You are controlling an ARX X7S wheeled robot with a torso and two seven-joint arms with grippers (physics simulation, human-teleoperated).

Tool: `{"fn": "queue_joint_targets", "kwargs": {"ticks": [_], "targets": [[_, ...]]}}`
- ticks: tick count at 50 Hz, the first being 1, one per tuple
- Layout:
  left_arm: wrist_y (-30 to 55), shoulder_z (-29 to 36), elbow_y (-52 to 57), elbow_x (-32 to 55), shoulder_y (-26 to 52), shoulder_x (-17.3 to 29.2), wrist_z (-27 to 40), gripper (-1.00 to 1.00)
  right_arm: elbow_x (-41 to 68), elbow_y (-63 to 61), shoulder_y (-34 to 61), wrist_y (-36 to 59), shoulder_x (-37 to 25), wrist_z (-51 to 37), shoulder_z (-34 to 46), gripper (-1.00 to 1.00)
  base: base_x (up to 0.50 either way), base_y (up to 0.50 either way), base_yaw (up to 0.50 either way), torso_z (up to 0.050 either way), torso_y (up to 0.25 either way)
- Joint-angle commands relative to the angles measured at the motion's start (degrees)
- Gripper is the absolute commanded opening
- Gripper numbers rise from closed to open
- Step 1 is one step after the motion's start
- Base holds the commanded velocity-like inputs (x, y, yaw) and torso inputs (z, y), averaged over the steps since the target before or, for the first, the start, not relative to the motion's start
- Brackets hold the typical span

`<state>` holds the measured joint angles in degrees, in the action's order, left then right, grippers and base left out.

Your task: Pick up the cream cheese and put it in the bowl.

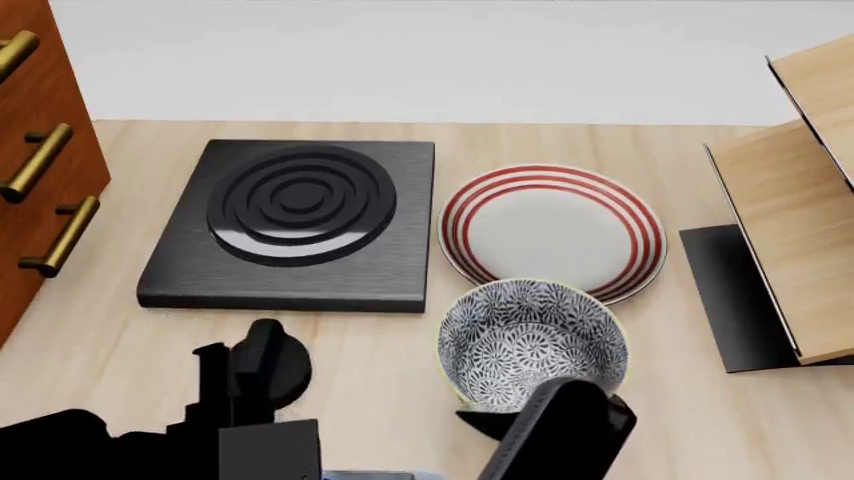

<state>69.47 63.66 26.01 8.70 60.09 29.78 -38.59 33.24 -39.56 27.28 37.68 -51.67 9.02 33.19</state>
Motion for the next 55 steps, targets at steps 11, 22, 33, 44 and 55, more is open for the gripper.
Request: {"fn": "queue_joint_targets", "kwargs": {"ticks": [11,22,33,44,55], "targets": [[1.41,-1.86,1.87,0.25,1.20,-0.52,0.37,-1.00,-4.01,1.45,1.63,0.93,1.60,1.00,3.48,1.00,0.00,0.00,0.00,0.000,0.000],[3.53,-1.79,2.58,0.71,3.33,-1.18,-0.51,-1.00,-5.32,1.72,1.94,1.34,1.74,1.28,4.91,1.00,0.00,0.00,0.00,0.000,0.001],[2.87,-0.65,4.24,0.03,1.64,-1.45,1.17,-1.00,-6.33,2.64,2.58,1.13,2.52,1.70,5.92,1.00,0.00,0.00,0.00,0.000,0.000],[3.70,-0.62,3.59,0.52,3.49,-1.74,0.15,-1.00,-7.04,3.86,2.09,-0.01,2.53,2.04,6.50,1.00,0.00,0.00,0.00,0.000,0.001],[4.07,-0.74,3.89,0.54,3.46,-1.45,0.52,-1.00,-7.45,3.50,1.95,-0.62,2.18,2.24,6.79,-1.00,0.00,0.00,0.00,0.001,0.000]]}}
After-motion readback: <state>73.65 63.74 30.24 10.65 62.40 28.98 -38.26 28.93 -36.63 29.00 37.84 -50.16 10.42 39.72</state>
